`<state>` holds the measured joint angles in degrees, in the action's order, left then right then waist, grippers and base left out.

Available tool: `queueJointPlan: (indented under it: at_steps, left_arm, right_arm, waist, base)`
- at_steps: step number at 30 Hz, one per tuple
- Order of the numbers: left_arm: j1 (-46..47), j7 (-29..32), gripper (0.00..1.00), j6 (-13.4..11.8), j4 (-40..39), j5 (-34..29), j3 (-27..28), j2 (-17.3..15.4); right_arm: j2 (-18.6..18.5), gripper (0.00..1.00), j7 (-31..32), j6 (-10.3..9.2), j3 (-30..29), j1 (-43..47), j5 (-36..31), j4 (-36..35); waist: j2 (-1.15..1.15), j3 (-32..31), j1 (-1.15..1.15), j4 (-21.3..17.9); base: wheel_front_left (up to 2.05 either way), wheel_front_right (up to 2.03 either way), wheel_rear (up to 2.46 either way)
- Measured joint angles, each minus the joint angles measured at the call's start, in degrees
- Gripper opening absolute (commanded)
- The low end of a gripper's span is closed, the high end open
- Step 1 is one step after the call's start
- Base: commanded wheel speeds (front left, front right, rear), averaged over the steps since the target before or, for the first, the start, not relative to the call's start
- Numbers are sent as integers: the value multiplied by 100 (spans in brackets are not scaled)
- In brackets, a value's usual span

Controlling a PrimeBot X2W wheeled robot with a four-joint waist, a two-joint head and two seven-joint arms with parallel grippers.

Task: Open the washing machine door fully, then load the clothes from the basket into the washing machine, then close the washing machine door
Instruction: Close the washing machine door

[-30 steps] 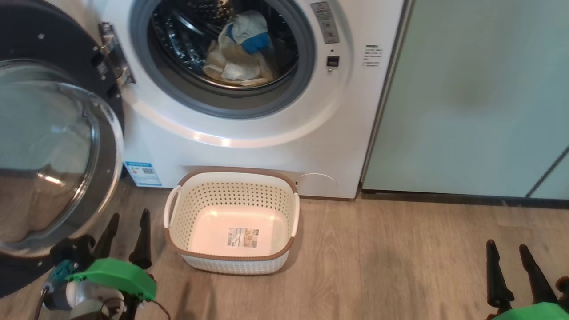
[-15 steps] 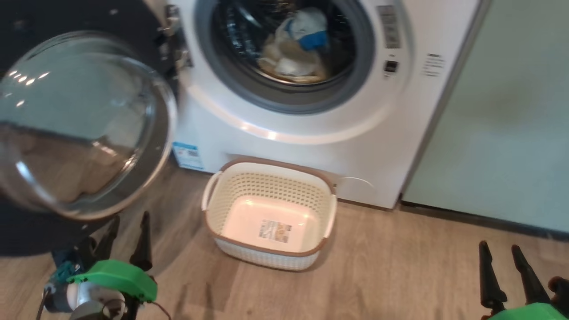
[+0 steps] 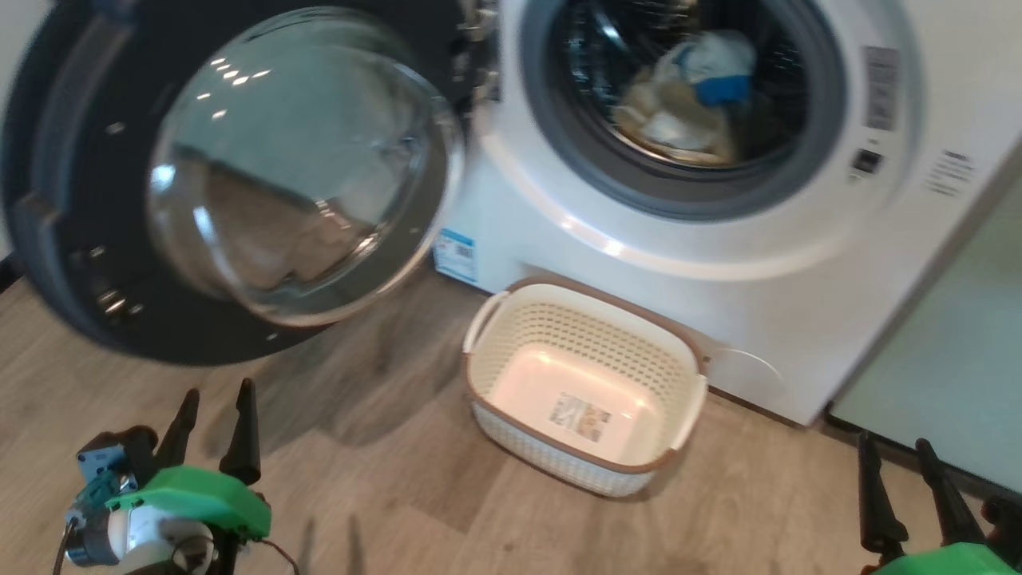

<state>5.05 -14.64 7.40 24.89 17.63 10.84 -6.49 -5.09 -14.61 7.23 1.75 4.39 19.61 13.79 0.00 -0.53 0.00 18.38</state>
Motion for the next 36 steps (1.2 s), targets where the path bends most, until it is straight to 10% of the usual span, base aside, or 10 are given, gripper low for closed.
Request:
queueJointPlan:
  at_steps: [23, 24, 26, 36]
  left_arm:
    - [8, 0, 99, 2, -248, 299, 735, 246]
    - [8, 0, 83, 2, -249, 435, 767, 258]
    - [9, 0, 0, 2, -248, 626, 782, 276]
    - [995, 488, 0, 1, 589, 3919, 1386, 2]
  right_arm:
    - [-110, 100, 0, 0, 397, -378, 33, 118]
    - [-114, 100, 0, 0, 407, -378, 34, 130]
    - [-120, 100, 0, 0, 412, -378, 51, 138]
    - [-159, 100, 0, 0, 376, -353, 56, 134]
  waist:
    - [0, 273, 1, 1156]
    - [0, 277, 1, 1159]
    - [0, 279, 1, 1161]
    - [0, 250, 1, 1155]
  base:
    - [0, 0, 0]
    - [0, 0, 0]
    - [0, 0, 0]
    - [0, 0, 0]
